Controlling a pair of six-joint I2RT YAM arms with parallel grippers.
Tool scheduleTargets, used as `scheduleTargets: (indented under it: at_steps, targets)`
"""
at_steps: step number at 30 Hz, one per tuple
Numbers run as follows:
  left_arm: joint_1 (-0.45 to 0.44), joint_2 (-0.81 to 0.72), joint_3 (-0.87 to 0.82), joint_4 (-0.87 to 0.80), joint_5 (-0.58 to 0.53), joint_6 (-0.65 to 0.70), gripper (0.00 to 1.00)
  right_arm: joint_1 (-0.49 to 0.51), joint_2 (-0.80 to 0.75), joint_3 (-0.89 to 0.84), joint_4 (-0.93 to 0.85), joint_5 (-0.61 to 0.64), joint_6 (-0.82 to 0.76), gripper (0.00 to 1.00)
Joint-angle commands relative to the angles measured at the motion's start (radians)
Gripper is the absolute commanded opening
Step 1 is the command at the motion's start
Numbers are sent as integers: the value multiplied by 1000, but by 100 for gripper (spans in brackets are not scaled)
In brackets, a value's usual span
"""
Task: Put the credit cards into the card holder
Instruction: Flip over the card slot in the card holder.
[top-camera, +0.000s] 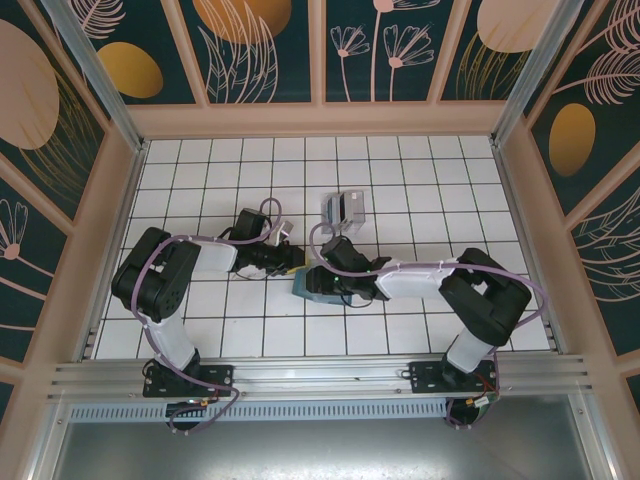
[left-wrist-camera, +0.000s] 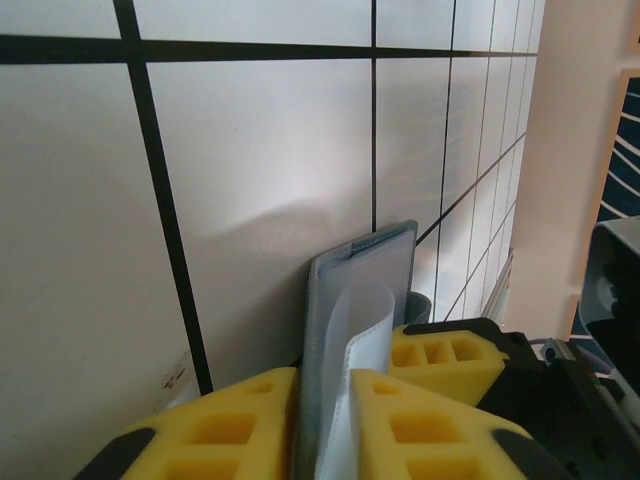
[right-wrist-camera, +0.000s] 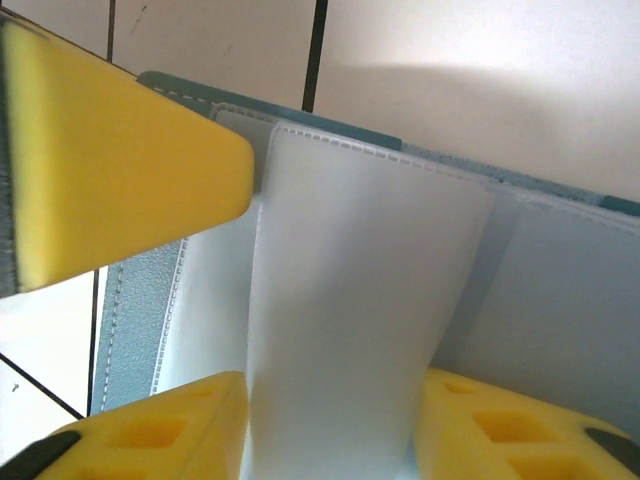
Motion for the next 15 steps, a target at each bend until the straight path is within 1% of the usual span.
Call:
scheduleTargets:
  at_steps: [1,2,5,9,13,15]
  targets:
    - [-6,-15,-1,19,20,-1,35,4,-34,-39,19,4,3,42]
    - [-6,-17,0,19,21,-1,36,2,-40,-47,29,2,3,40]
    - [-6,-15,3,21,21,-3,38,-1,-52,-72,64,-6,5,36]
    - [-8,-1,-6,40,9,-15,39,-7,-78,-119,142,-26,11,32]
    - [-8,9,-21,40,-11,-14,32,-15,-107,-172,229,-41,26,29]
    - [-8,8,-20,24,-26,-3,24,-22,-126,-199,261,-42,35,29]
